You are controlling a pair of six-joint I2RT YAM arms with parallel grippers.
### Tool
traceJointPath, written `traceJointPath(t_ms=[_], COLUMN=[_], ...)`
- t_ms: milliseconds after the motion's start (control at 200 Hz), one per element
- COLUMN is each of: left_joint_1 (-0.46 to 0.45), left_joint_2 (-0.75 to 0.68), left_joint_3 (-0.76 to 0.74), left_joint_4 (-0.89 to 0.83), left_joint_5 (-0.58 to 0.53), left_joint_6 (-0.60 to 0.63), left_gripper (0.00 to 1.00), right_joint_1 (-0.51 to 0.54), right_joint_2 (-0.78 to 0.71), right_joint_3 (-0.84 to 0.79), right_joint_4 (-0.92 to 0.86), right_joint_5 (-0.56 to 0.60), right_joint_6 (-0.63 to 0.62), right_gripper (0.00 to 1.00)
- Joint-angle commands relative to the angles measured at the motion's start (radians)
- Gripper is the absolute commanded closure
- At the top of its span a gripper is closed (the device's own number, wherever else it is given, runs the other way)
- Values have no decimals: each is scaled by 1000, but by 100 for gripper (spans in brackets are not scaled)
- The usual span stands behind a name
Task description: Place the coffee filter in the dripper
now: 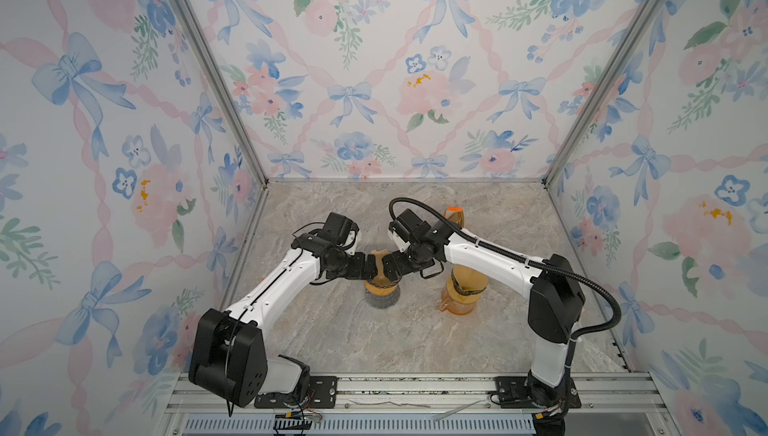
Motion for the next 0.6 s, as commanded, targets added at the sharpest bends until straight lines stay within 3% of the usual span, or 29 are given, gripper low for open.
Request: traceJointPath(t_ms=[0,595], left_joint_1=[-7,-6], left_joint_2=[11,13], left_joint_3=[-11,15], left_joint_4=[-7,-8], left_joint_5=[-10,41], left_joint_6=[0,1], left_gripper=[2,2], right_joint_1=[-20,-4], right_joint_2=[-44,69], right_joint_3=[-5,59], right_joint_4=[54,-44], right_joint_5=[-109,5], right_joint_6=[42,23], right_gripper=[4,4])
